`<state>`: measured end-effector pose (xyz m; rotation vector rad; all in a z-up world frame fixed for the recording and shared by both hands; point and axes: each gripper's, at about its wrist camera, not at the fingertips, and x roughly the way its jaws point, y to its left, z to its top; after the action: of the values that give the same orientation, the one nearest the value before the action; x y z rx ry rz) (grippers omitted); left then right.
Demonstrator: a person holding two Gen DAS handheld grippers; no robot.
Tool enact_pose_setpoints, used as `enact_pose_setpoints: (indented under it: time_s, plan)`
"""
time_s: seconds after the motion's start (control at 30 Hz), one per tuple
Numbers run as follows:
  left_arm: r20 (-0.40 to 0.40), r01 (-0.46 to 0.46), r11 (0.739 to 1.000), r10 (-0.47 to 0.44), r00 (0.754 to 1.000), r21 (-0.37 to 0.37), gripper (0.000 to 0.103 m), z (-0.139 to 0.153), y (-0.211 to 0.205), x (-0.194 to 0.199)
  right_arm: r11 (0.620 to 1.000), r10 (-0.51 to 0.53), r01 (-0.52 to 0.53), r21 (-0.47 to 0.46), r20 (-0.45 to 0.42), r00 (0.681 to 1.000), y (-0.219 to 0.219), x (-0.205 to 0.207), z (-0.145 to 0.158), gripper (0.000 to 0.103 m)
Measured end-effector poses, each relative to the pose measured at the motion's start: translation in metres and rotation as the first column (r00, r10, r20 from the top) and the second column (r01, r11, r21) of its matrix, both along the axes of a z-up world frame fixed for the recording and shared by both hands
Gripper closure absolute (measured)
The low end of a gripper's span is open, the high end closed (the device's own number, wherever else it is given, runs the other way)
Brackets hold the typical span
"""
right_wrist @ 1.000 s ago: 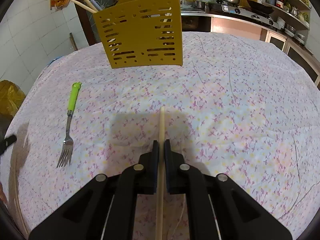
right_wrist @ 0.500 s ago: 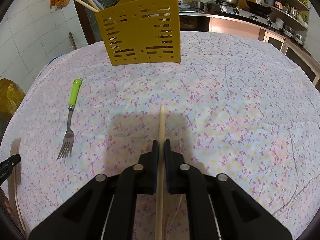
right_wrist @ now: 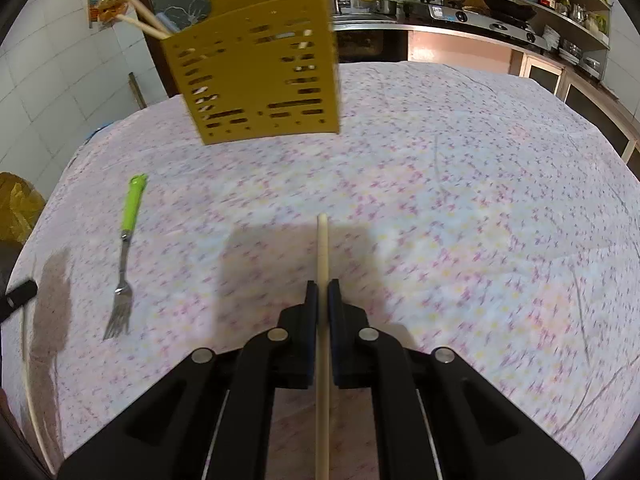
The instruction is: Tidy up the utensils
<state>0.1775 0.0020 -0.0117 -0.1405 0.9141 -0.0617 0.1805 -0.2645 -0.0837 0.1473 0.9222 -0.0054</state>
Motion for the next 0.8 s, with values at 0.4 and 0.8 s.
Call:
enact_pose_setpoints:
  time_s: [0.4, 0.8]
  plan:
    - [-0.068, 0.111, 0.994, -0.110, 0.992, 0.003, 0.099, -0.030, -0.134, 0.083, 0.999, -0.039, 0.039, 0.006, -0.029, 0.999, -0.052, 0.026, 0.001, 0.097]
    - [-0.042, 0.054, 0.997, -0.051, 0.998, 0.058, 0.037, -0.013, -0.077, 0.091, 0.999, -0.039, 0.039, 0.000, -0.030, 0.999, -0.048, 0.027, -0.001, 0.089]
